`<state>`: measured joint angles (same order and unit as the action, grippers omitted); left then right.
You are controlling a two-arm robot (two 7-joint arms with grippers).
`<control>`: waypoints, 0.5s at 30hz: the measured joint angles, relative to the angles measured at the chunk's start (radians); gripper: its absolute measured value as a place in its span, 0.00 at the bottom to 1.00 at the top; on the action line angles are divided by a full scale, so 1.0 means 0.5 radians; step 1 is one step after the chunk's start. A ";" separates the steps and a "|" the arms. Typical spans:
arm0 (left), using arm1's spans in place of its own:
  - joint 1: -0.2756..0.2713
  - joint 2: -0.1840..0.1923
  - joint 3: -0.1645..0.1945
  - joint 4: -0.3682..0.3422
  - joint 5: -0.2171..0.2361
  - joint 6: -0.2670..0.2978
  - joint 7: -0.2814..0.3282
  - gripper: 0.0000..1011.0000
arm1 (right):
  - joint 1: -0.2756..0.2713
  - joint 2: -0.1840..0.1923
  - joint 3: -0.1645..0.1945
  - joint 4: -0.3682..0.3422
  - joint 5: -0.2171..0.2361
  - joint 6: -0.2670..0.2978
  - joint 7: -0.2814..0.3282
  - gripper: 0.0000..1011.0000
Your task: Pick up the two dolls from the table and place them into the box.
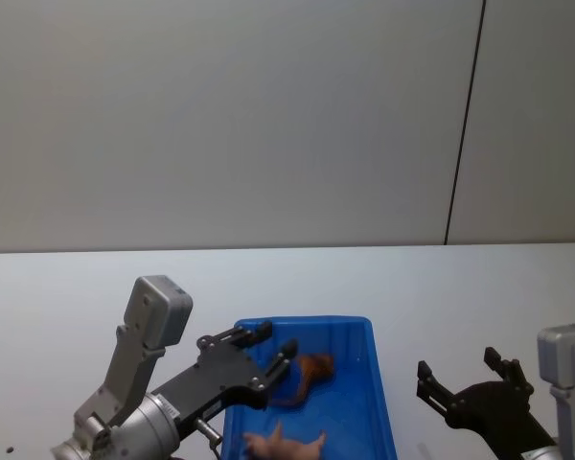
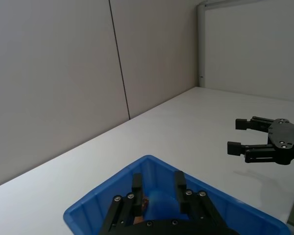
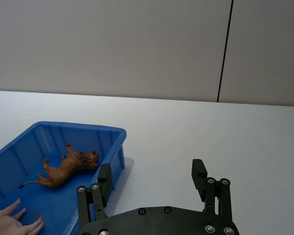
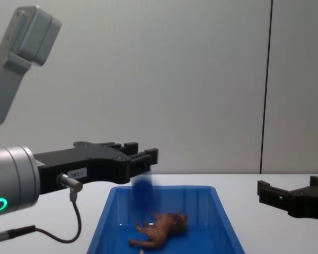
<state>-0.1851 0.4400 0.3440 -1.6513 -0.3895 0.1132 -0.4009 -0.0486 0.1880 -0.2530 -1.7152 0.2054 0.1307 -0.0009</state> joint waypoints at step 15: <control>-0.051 -0.047 0.020 0.082 -0.029 -0.052 -0.137 0.85 | 0.000 0.000 0.000 0.000 0.000 0.000 0.000 0.99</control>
<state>-0.2107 0.4165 0.3541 -1.6103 -0.4040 0.0874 -0.4695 -0.0487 0.1880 -0.2529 -1.7152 0.2053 0.1307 -0.0009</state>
